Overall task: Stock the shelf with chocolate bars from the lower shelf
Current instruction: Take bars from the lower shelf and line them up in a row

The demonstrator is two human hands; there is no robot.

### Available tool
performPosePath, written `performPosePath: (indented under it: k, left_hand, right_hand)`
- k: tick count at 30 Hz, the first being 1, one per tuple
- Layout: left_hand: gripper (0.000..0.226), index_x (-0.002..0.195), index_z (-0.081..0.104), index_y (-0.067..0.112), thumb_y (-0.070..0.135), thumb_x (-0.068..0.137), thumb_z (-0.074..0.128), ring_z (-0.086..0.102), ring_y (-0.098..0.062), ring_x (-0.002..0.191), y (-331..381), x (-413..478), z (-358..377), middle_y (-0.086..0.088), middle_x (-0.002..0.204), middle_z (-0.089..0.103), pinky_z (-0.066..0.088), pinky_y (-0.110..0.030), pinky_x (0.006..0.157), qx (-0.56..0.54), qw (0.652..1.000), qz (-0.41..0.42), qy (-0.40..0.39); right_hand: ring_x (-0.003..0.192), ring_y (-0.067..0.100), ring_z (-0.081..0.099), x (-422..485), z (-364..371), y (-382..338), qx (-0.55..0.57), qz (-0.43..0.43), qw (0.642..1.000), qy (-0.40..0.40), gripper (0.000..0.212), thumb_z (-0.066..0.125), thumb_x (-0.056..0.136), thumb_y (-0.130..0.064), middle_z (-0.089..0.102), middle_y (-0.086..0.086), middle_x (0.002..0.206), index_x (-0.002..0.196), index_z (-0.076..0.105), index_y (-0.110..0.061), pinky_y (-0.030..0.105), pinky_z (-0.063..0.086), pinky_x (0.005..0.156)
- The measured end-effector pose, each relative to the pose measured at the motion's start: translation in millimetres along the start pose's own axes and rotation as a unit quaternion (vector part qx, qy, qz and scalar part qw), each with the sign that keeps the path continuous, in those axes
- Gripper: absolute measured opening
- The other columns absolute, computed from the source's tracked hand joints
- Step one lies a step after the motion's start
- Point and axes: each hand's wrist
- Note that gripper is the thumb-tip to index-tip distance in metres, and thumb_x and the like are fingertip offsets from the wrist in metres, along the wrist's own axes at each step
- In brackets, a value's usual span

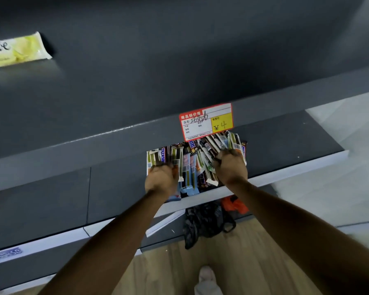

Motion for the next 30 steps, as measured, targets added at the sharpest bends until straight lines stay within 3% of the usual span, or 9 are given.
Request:
performPosePath:
  k: [3, 6, 9, 13, 17, 20, 23, 27, 30]
  left_hand:
    - [0.043, 0.115, 0.053, 0.009, 0.045, 0.096, 0.039, 0.055, -0.032, 0.104, 3, 20, 2, -0.016, 0.11, 0.061, 0.046, -0.035, 0.076, -0.024, 0.998, -0.058, -0.004]
    - [0.048, 0.12, 0.047, 0.005, 0.045, 0.095, 0.042, 0.052, -0.034, 0.111, -3, 40, 7, -0.019, 0.119, 0.056, 0.046, -0.038, 0.082, -0.032, 0.993, -0.108, -0.028]
    - [0.05, 0.122, 0.047, 0.004, 0.046, 0.095, 0.042, 0.053, -0.034, 0.111, -4, 53, 15, -0.019, 0.12, 0.057, 0.046, -0.038, 0.082, -0.049, 0.988, -0.137, -0.057]
    - [0.048, 0.118, 0.052, 0.007, 0.048, 0.093, 0.044, 0.057, -0.031, 0.105, 0, 58, 25, -0.016, 0.115, 0.059, 0.048, -0.037, 0.08, -0.098, 0.979, -0.172, -0.053]
    - [0.038, 0.118, 0.052, 0.008, 0.037, 0.093, 0.05, 0.057, -0.03, 0.107, 2, 59, 27, -0.014, 0.115, 0.06, 0.045, -0.033, 0.075, -0.112, 0.973, -0.199, -0.032]
    - [0.041, 0.118, 0.054, 0.01, 0.034, 0.087, 0.062, 0.055, -0.03, 0.111, -2, 61, 24, -0.011, 0.117, 0.059, 0.048, -0.035, 0.084, -0.148, 0.959, -0.236, -0.049]
    - [0.044, 0.111, 0.057, 0.004, 0.024, 0.075, 0.073, 0.062, -0.029, 0.101, -9, 59, 24, -0.014, 0.111, 0.063, 0.055, -0.036, 0.084, -0.216, 0.929, -0.288, -0.088]
    - [0.027, 0.092, 0.066, 0.004, 0.012, 0.068, 0.075, 0.067, -0.025, 0.086, -13, 48, 23, -0.014, 0.096, 0.069, 0.058, -0.035, 0.076, -0.272, 0.912, -0.285, -0.116]
    - [0.037, 0.1, 0.067, 0.01, 0.018, 0.066, 0.079, 0.068, -0.027, 0.088, -18, 34, 21, -0.011, 0.098, 0.069, 0.058, -0.04, 0.079, -0.291, 0.912, -0.268, -0.105]
  right_hand:
    - [0.106, 0.031, 0.048, 20, 0, 4, -0.006, -0.011, 1.0, 0.018, 0.032, 0.044, 0.094, -0.029, 0.056, 0.017, 0.111, 0.111, 0.057, -0.006, 0.036, 0.039, 0.091]
    - [0.092, 0.029, 0.057, 39, 7, 9, 0.02, -0.014, 1.0, -0.005, 0.029, 0.042, 0.094, -0.031, 0.063, 0.013, 0.096, 0.097, 0.061, -0.009, 0.034, 0.049, 0.078]
    - [0.083, 0.025, 0.057, 50, 16, 10, 0.011, -0.011, 0.999, -0.042, 0.026, 0.044, 0.093, -0.036, 0.061, 0.007, 0.085, 0.085, 0.057, -0.015, 0.027, 0.039, 0.064]
    - [0.095, 0.026, 0.055, 54, 27, 8, -0.032, -0.006, 0.998, -0.046, 0.033, 0.046, 0.093, -0.039, 0.06, 0.011, 0.104, 0.105, 0.059, -0.012, 0.027, 0.035, 0.067]
    - [0.099, 0.03, 0.056, 56, 34, 5, -0.011, 0.014, 0.999, -0.049, 0.035, 0.052, 0.092, -0.038, 0.056, 0.016, 0.111, 0.112, 0.05, -0.01, 0.03, 0.04, 0.067]
    - [0.096, 0.029, 0.059, 58, 30, 2, -0.009, 0.031, 0.998, -0.056, 0.021, 0.051, 0.093, -0.021, 0.059, 0.016, 0.108, 0.11, 0.051, -0.009, 0.032, 0.043, 0.066]
    - [0.098, 0.031, 0.059, 59, 24, -1, 0.001, 0.053, 0.994, -0.092, 0.027, 0.051, 0.087, -0.008, 0.059, 0.018, 0.108, 0.114, 0.049, -0.005, 0.035, 0.046, 0.069]
    - [0.107, 0.034, 0.056, 56, 13, -5, -0.004, 0.073, 0.991, -0.113, 0.04, 0.055, 0.086, -0.012, 0.056, 0.021, 0.119, 0.122, 0.042, 0.001, 0.033, 0.041, 0.073]
    - [0.109, 0.033, 0.055, 50, 11, -10, -0.024, 0.084, 0.99, -0.114, 0.04, 0.053, 0.089, -0.014, 0.054, 0.021, 0.122, 0.124, 0.04, 0.0, 0.031, 0.041, 0.073]
Point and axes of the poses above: each hand's wrist, its own x-axis towards the middle knuckle, its own z-axis out of the palm, y = z × x
